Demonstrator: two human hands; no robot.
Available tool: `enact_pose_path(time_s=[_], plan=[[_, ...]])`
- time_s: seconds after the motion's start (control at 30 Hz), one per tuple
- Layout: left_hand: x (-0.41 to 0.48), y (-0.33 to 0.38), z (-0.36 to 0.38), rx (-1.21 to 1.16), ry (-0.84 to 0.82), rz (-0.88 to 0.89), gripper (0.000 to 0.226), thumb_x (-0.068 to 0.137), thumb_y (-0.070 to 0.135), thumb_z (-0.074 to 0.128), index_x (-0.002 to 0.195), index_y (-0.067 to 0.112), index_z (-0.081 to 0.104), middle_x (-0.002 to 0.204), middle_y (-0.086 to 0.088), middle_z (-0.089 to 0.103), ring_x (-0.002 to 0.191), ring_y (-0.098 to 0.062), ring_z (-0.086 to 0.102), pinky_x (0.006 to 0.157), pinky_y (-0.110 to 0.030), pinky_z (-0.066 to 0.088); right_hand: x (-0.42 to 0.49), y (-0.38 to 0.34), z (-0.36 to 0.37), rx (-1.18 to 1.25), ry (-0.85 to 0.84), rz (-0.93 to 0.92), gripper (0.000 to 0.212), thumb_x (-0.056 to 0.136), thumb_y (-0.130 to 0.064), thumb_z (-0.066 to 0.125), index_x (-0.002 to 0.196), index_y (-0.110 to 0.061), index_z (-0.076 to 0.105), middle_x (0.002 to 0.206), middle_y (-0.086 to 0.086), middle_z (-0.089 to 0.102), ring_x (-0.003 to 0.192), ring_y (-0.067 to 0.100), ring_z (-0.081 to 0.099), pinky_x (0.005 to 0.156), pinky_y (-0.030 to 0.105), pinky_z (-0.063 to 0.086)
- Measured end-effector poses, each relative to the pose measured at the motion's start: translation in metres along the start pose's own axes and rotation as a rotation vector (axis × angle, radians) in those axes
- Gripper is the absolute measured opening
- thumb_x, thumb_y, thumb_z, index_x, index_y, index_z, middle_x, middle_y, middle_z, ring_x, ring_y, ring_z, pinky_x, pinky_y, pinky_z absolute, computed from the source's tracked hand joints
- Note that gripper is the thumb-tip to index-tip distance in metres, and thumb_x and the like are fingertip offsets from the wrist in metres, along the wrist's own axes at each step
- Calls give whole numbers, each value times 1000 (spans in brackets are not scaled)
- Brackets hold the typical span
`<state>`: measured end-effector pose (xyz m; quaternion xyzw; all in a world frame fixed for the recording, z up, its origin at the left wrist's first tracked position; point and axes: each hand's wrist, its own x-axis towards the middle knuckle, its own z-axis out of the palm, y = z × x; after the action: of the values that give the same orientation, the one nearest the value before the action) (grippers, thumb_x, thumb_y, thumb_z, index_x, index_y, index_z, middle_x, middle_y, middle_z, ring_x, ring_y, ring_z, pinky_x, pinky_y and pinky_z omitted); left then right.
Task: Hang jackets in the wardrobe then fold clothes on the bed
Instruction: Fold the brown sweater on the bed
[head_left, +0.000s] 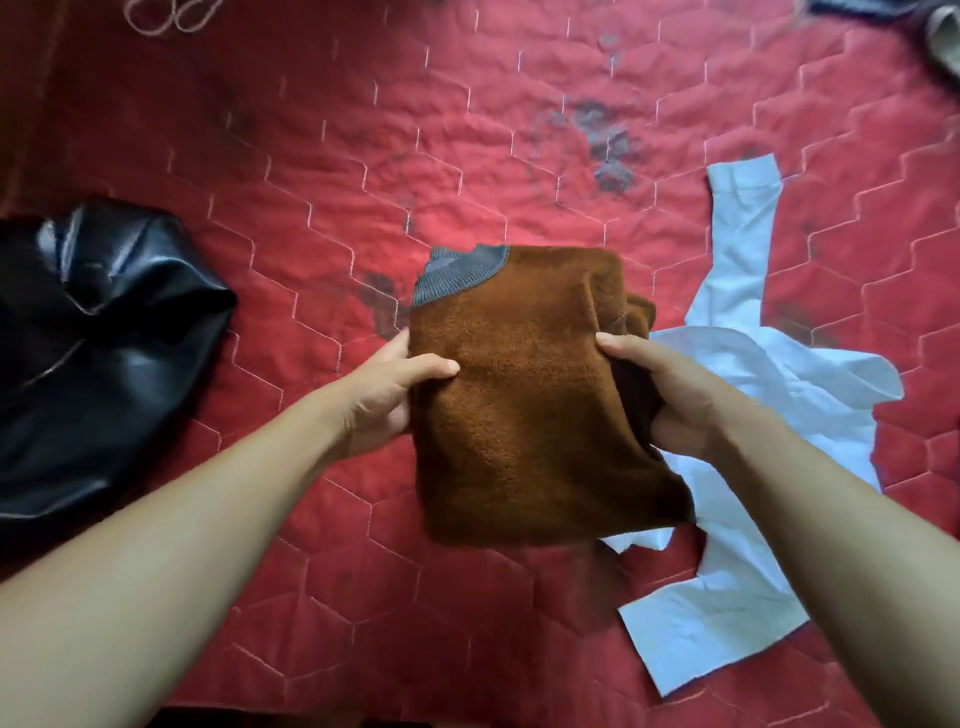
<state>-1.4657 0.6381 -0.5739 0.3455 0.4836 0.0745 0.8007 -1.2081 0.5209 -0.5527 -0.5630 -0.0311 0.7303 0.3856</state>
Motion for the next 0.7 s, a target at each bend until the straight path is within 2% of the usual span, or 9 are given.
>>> enact_pose_path(time_s=[0.07, 0.13, 0.2, 0.3, 0.43, 0.5, 0.63, 0.7], plan=[[-43, 29, 3, 11, -33, 5, 64, 78, 15, 66, 139, 27, 48, 128, -7, 69, 116, -25, 66, 97, -44, 55, -43, -17, 30, 40, -76, -36, 26, 88, -30, 59, 87, -20, 83, 96, 4, 78, 87, 18, 76, 71, 28, 61], [-87, 57, 5, 4, -44, 33, 61, 81, 20, 66, 139, 29, 48, 128, -6, 69, 114, -24, 68, 93, -41, 56, -84, -34, 59, 32, -148, -95, 19, 88, -16, 67, 101, -19, 80, 107, 9, 76, 96, 22, 75, 76, 30, 60], [-136, 84, 10, -4, -51, 54, 60, 82, 24, 66, 139, 30, 49, 129, -6, 69, 114, -24, 68, 89, -36, 57, -121, -48, 88, -34, -191, -150, 36, 83, -2, 69, 117, -12, 72, 119, 18, 72, 105, 30, 72, 82, 35, 60], [-209, 116, 15, -14, -35, 91, 59, 85, 20, 69, 140, 30, 50, 128, -6, 69, 115, -23, 67, 94, -36, 57, -175, -67, 132, -82, -164, -186, 55, 75, 1, 70, 129, -5, 61, 122, 24, 69, 105, 35, 71, 81, 38, 60], [-294, 146, 15, -46, 50, 144, 62, 82, 26, 70, 140, 35, 50, 131, -5, 68, 120, -27, 65, 105, -47, 49, -233, -91, 191, -136, -187, -208, 51, 80, 7, 69, 129, -1, 59, 123, 28, 67, 103, 37, 71, 80, 40, 61], [-334, 156, 15, -76, 111, 177, 62, 81, 29, 71, 139, 37, 51, 132, -6, 67, 121, -28, 64, 105, -48, 49, -256, -102, 220, -159, -204, -202, 45, 86, 7, 63, 130, 0, 58, 122, 29, 67, 101, 38, 72, 78, 42, 61], [-410, 157, 13, -162, 230, 263, 57, 84, 26, 70, 138, 35, 53, 131, -8, 68, 119, -28, 66, 97, -41, 56, -287, -111, 270, -230, -298, -193, 49, 85, 7, 63, 133, 0, 56, 119, 29, 69, 98, 39, 72, 76, 41, 61], [-445, 147, 10, -206, 290, 309, 54, 90, 23, 68, 139, 35, 52, 131, -6, 67, 119, -27, 66, 97, -39, 56, -297, -109, 294, -274, -359, -172, 52, 83, 6, 65, 134, -2, 56, 119, 29, 69, 101, 40, 72, 77, 42, 61]])
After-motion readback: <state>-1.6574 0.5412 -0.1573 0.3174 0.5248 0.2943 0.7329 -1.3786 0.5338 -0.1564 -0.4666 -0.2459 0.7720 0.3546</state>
